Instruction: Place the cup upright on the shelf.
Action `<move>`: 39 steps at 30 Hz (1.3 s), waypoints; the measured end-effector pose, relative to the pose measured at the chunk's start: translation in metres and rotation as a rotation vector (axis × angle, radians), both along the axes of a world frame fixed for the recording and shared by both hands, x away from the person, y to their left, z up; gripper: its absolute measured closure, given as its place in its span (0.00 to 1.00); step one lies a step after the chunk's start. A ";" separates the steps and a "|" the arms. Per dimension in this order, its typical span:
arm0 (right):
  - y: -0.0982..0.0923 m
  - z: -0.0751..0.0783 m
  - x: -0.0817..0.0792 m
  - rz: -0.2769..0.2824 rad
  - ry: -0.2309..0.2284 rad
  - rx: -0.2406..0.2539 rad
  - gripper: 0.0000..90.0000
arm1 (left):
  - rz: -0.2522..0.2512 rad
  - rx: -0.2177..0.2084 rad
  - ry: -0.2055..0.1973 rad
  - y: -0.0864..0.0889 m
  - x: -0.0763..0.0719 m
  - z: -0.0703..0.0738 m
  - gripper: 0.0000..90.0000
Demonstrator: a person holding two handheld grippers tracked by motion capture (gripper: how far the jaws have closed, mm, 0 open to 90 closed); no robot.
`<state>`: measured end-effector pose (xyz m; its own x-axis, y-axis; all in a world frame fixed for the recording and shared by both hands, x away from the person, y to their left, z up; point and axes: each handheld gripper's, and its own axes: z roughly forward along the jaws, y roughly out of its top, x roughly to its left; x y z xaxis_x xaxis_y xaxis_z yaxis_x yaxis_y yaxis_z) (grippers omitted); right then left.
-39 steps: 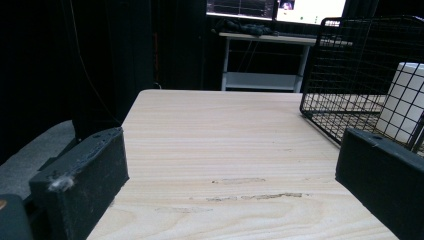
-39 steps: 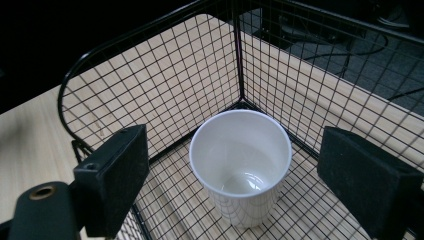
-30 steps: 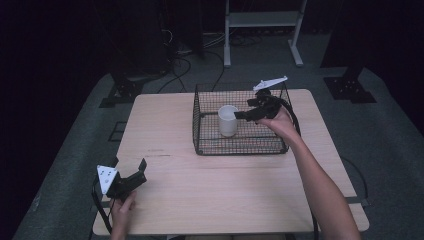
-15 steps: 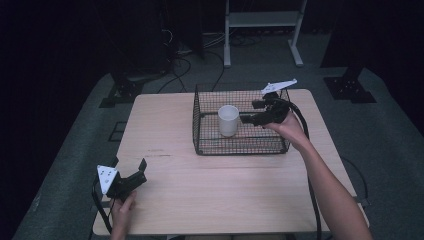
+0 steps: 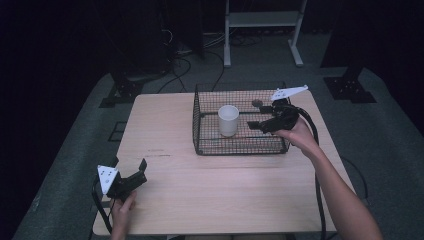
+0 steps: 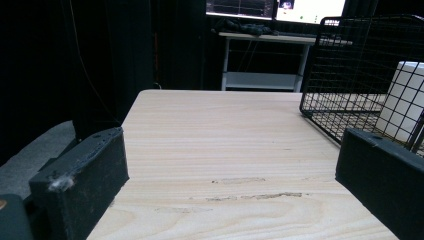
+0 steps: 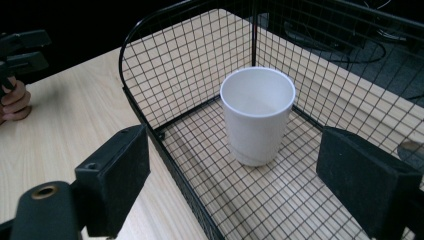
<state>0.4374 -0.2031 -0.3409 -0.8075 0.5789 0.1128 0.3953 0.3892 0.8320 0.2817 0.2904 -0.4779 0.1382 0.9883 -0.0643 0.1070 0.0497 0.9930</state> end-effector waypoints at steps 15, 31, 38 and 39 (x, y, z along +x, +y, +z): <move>-0.016 -0.011 -0.018 0.007 0.008 0.001 0.15 | 0.002 0.004 0.001 0.000 0.000 0.000 0.00; -0.027 -0.027 -0.034 0.016 0.026 0.004 0.15 | 0.003 0.007 0.001 -0.001 0.000 0.000 0.00; -0.032 -0.031 -0.041 0.017 0.026 0.014 0.15 | 0.002 0.008 0.001 -0.001 0.000 0.000 0.00; -0.032 -0.031 -0.042 0.016 0.022 0.011 0.15 | 0.002 0.009 0.001 -0.001 0.000 0.000 0.00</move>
<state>0.3952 -0.2352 -0.3717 -0.8140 0.5644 0.1371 0.4072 0.3862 0.8277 0.2817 0.2895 -0.4778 0.1359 0.9892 -0.0554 0.1082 0.0408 0.9933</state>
